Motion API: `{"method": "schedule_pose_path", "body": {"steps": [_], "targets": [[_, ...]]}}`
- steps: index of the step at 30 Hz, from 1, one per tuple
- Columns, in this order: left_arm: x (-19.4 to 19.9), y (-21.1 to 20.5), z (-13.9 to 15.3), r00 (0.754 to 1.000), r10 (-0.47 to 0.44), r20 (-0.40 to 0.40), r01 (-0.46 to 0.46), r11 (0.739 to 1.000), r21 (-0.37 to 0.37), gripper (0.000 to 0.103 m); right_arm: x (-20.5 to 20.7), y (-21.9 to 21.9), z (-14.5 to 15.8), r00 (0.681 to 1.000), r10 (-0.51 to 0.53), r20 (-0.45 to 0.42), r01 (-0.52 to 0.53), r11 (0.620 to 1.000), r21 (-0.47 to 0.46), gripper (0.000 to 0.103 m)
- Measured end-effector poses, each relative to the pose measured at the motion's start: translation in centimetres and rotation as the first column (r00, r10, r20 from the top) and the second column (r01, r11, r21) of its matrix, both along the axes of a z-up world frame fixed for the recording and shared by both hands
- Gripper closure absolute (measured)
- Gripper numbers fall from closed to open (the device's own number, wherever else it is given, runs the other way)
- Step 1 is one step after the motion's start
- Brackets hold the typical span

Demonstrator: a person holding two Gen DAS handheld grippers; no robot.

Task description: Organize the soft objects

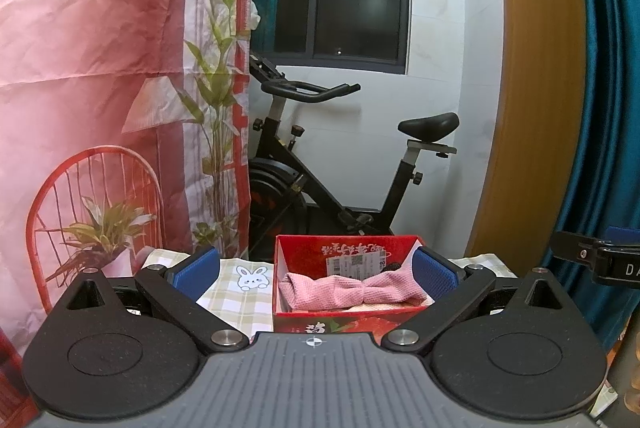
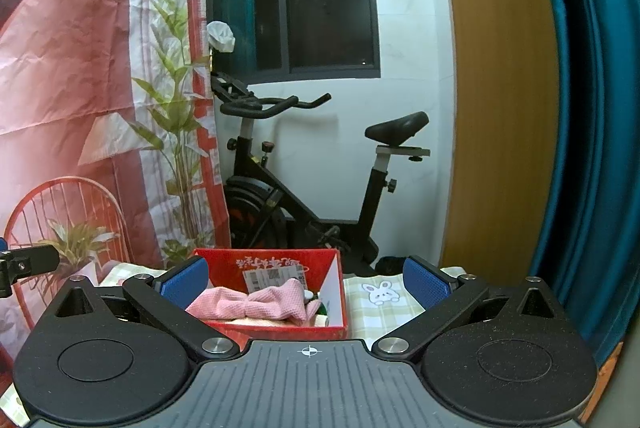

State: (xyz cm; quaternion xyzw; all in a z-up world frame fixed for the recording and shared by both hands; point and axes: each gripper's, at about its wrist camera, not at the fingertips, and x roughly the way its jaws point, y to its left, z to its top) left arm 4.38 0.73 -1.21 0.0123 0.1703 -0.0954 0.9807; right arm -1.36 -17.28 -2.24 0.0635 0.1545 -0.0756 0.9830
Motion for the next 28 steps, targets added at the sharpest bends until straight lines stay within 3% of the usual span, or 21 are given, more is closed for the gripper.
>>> {"method": "schedule_pose_path", "body": {"steps": [28], "targets": [[-0.11, 0.09, -0.21, 1.0, -0.002, 0.001, 0.002, 1.0, -0.015, 0.0, -0.01, -0.11, -0.36, 1.0, 0.003, -0.002, -0.003, 1.0, -0.014, 0.0]]}}
